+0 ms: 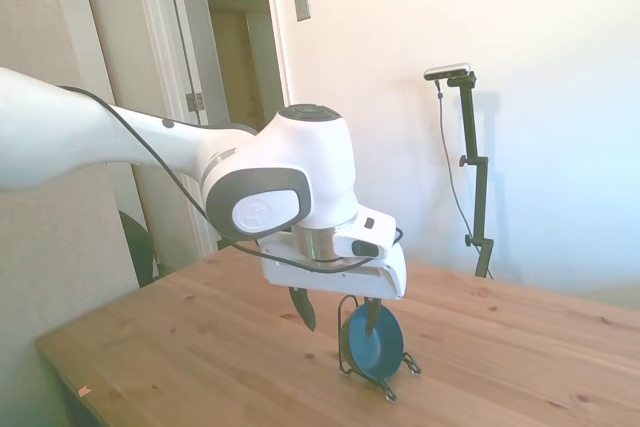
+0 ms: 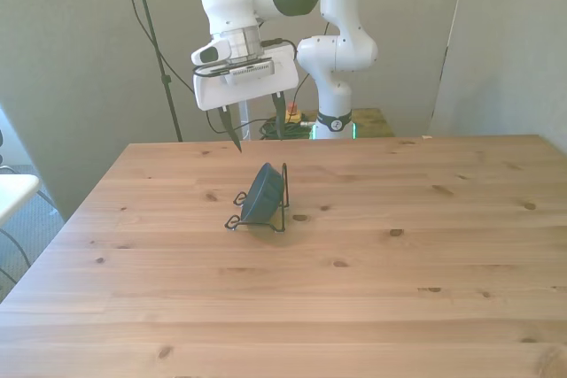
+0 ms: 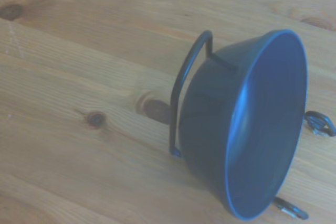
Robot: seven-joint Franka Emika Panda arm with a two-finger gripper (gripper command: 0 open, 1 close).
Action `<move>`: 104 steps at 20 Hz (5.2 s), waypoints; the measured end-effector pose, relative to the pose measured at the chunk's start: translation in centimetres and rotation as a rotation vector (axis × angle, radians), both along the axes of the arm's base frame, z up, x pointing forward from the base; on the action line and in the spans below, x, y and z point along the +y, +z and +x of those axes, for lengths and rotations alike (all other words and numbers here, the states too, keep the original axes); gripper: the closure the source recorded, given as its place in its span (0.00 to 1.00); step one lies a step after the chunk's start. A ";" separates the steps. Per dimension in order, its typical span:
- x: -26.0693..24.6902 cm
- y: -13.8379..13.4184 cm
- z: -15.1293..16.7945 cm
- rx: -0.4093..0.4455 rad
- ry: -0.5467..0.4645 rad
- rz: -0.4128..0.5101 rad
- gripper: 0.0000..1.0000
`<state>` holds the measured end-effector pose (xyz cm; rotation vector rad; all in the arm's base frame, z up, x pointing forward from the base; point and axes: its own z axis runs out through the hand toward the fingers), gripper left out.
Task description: Unload the bowl
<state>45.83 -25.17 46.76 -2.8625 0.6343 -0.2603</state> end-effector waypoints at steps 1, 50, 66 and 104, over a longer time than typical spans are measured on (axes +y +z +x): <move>0.1 -0.3 0.2 -0.010 0.029 0.010 0.00; -2.4 -4.4 1.4 -0.136 0.090 0.195 1.00; -4.1 -2.1 2.3 -0.154 0.044 0.248 1.00; 13.5 -7.5 -2.4 0.095 0.160 0.072 0.00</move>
